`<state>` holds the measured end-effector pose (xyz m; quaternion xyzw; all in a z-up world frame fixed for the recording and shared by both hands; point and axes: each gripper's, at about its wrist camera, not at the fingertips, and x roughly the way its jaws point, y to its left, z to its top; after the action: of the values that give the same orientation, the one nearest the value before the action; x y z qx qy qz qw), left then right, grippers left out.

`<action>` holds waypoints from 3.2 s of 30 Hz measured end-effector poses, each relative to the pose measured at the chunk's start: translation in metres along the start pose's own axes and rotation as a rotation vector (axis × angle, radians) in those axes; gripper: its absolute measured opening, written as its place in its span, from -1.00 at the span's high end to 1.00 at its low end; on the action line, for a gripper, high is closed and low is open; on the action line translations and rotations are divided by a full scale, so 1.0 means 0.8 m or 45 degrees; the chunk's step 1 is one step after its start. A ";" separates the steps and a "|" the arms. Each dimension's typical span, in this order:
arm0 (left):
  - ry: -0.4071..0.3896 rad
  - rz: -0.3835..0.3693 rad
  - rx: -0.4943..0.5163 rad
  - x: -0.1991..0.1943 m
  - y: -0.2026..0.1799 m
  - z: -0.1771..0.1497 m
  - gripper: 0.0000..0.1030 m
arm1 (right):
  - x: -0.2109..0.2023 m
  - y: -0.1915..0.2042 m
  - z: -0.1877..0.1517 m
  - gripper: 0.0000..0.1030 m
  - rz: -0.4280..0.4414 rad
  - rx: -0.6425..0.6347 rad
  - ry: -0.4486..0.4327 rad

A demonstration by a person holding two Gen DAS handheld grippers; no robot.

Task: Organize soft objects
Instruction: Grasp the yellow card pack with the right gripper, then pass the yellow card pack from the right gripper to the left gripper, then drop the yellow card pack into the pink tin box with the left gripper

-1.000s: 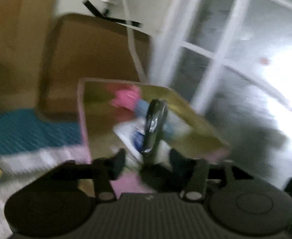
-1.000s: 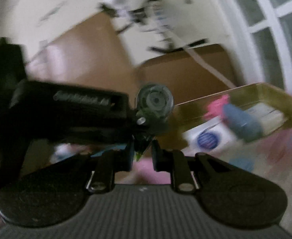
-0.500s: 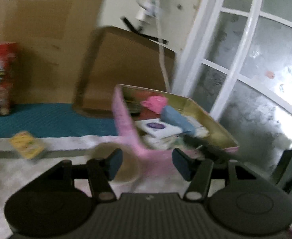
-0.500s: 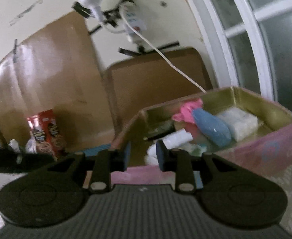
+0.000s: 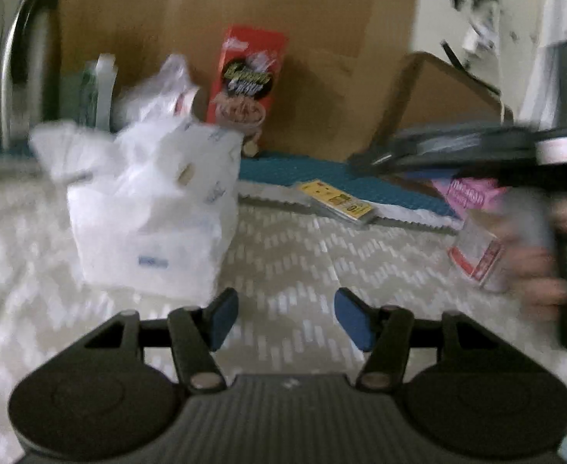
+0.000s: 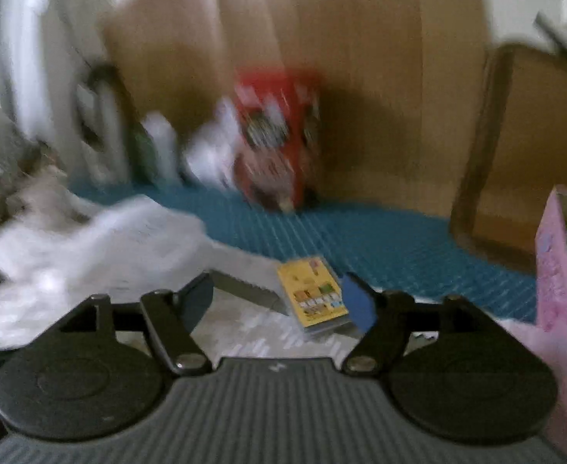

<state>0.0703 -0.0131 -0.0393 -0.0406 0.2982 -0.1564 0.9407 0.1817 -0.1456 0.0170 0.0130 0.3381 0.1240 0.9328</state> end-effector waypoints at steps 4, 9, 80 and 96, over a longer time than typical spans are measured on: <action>-0.031 -0.091 -0.138 -0.002 0.029 0.000 -0.10 | 0.082 -0.012 0.002 -0.52 -0.181 0.035 0.184; -0.048 -0.158 -0.157 -0.002 0.036 0.001 -0.10 | 0.058 -0.010 -0.021 -0.18 -0.128 0.039 0.151; 0.591 -0.675 -0.171 0.084 -0.193 0.020 -0.24 | -0.214 -0.085 -0.236 -0.13 -0.258 0.224 -0.198; 0.288 -0.791 0.095 0.051 -0.274 0.118 0.02 | -0.259 -0.152 -0.157 -0.13 -0.481 0.187 -0.566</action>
<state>0.0962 -0.2357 0.0527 -0.0777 0.3680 -0.4501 0.8099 -0.0242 -0.3205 0.0367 0.0444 0.1300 -0.0824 0.9871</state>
